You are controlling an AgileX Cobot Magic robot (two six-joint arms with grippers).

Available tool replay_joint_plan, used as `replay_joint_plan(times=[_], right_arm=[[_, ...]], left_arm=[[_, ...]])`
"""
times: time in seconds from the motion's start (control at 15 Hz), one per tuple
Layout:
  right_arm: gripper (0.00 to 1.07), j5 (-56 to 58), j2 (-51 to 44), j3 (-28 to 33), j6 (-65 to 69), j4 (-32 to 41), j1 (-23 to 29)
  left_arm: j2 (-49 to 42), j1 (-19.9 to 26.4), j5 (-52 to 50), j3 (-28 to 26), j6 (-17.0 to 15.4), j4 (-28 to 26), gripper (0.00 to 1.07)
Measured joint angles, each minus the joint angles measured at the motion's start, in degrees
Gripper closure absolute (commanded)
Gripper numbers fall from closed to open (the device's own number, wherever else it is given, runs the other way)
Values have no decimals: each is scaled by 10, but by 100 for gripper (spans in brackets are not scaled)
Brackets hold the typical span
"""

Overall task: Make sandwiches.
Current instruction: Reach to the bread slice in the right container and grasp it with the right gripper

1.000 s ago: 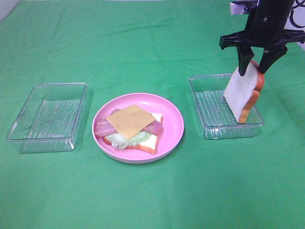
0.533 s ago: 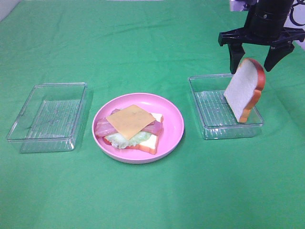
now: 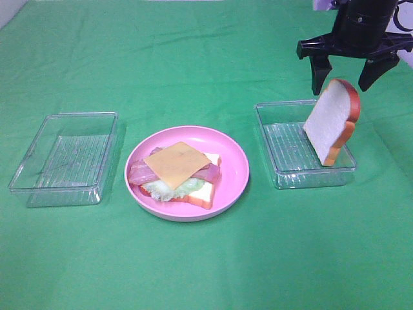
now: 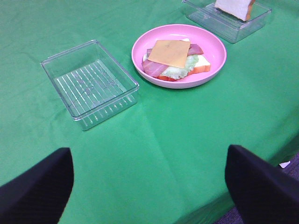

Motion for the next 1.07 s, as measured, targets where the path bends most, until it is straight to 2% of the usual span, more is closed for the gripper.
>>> replay_joint_plan(times=[0.2, 0.33, 0.53, 0.73, 0.8, 0.93, 1.07], right_arm=[[35, -5, 21, 0, 0, -8, 0], [44, -8, 30, 0, 0, -8, 0], [52, -10, 30, 0, -1, -9, 0], [75, -10, 30, 0, -3, -10, 0], [93, -10, 30, 0, -3, -17, 0], [104, -10, 30, 0, -3, -20, 0], [107, -10, 30, 0, -3, -21, 0]], left_arm=[[0, 0, 0, 0, 0, 0, 24], [0, 0, 0, 0, 0, 0, 24], [0, 0, 0, 0, 0, 0, 24], [0, 0, 0, 0, 0, 0, 24], [0, 0, 0, 0, 0, 0, 24], [0, 0, 0, 0, 0, 0, 24], [0, 0, 0, 0, 0, 0, 24]])
